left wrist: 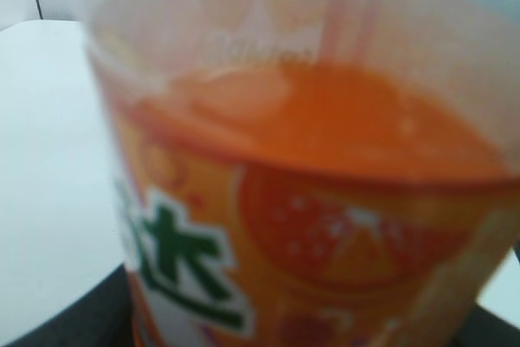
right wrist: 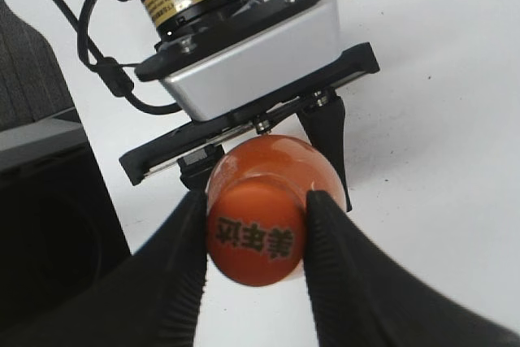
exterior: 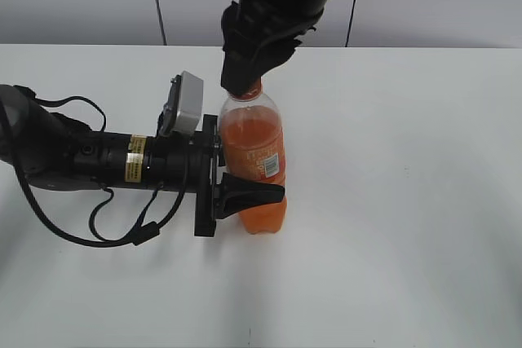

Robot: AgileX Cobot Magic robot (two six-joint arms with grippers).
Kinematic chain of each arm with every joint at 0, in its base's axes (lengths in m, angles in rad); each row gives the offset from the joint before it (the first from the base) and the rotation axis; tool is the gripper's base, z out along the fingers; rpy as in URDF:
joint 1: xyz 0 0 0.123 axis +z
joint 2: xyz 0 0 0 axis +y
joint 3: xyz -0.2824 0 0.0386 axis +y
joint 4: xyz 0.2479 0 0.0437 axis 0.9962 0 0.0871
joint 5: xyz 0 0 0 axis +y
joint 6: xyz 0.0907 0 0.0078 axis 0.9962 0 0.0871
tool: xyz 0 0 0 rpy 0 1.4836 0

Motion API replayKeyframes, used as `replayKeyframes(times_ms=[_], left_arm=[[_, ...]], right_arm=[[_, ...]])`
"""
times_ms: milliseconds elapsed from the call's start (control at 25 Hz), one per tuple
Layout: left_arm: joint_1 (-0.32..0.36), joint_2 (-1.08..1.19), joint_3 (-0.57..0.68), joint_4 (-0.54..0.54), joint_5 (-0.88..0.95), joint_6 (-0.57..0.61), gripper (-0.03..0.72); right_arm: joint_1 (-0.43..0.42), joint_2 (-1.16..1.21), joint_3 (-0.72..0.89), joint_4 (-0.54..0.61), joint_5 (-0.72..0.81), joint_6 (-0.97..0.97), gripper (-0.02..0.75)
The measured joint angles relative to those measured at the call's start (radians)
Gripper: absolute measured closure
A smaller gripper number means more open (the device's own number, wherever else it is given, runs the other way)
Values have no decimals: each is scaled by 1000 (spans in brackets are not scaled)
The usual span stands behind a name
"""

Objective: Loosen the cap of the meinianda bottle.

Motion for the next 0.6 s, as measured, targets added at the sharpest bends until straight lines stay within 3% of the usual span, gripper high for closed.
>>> replayKeyframes(times_ms=[600], left_arm=[[0,0,0,0,0,0,276]], right_arm=[[0,1,0,1,1,-602,466]])
